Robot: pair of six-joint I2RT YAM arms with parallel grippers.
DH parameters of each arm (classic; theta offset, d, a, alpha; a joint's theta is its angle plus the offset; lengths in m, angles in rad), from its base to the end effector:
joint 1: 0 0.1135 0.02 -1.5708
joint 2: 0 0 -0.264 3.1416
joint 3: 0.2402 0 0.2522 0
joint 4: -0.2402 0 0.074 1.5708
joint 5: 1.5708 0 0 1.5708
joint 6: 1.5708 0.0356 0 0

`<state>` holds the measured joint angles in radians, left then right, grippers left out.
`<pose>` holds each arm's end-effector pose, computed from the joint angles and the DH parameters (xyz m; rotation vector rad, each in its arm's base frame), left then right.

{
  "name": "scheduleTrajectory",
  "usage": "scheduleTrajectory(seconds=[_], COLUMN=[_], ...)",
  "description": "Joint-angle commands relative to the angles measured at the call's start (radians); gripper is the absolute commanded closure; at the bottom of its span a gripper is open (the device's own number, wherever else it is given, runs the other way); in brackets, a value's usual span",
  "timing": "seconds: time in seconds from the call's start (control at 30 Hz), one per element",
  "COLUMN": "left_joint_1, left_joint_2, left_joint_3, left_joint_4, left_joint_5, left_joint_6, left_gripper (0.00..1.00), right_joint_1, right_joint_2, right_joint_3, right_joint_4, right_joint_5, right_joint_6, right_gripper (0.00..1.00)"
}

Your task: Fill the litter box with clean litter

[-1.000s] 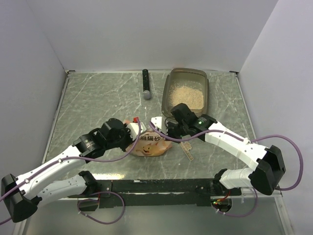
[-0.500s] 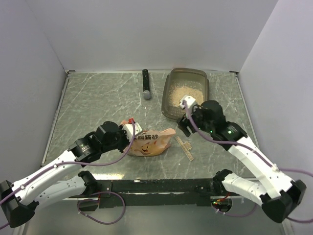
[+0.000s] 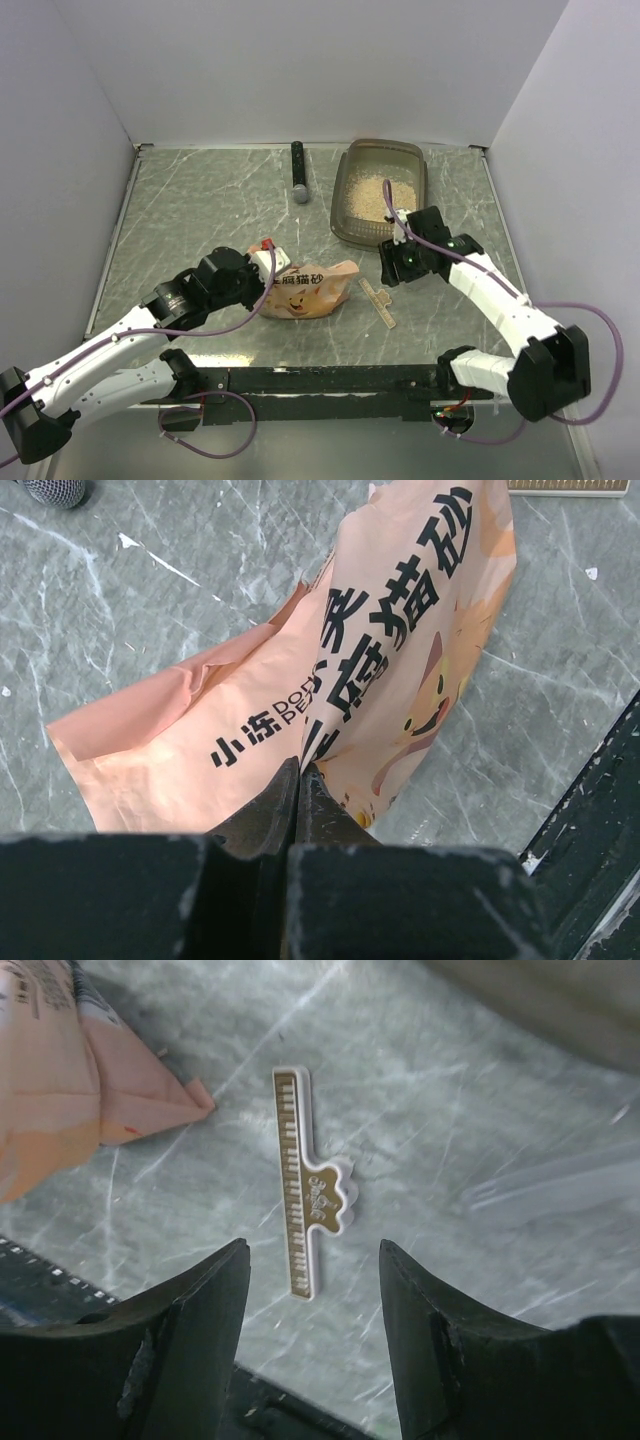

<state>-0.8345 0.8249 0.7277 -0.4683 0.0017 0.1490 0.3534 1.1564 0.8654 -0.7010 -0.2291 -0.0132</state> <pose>0.1229 -0.1356 0.2846 1.0224 1.9065 -0.4014 0.2083 0.0855 0.2514 -0.5567 2.5186 0.4223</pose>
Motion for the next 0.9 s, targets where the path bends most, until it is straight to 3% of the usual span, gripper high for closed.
scheduleTrajectory(seconds=[0.0,0.37,0.87], left_joint_1=[0.003,0.002,0.002], left_joint_2=[-0.015,-0.055,-0.035], left_joint_3=[0.03,0.015,0.016], left_joint_4=[0.082,0.089,0.091], left_joint_5=[-0.026,-0.022,-0.026], left_joint_6=[-0.031,-0.035,-0.037], left_gripper=[0.99,0.99,0.99], right_joint_1=[-0.028,-0.044,-0.057], right_joint_2=[0.101,0.235,0.33], right_joint_3=[0.072,-0.011,-0.045], right_joint_4=[-0.074,0.021,0.101], right_joint_5=[-0.047,-0.116,-0.122], right_joint_6=[0.101,0.194,0.197], right_gripper=[0.39,0.45,0.45])
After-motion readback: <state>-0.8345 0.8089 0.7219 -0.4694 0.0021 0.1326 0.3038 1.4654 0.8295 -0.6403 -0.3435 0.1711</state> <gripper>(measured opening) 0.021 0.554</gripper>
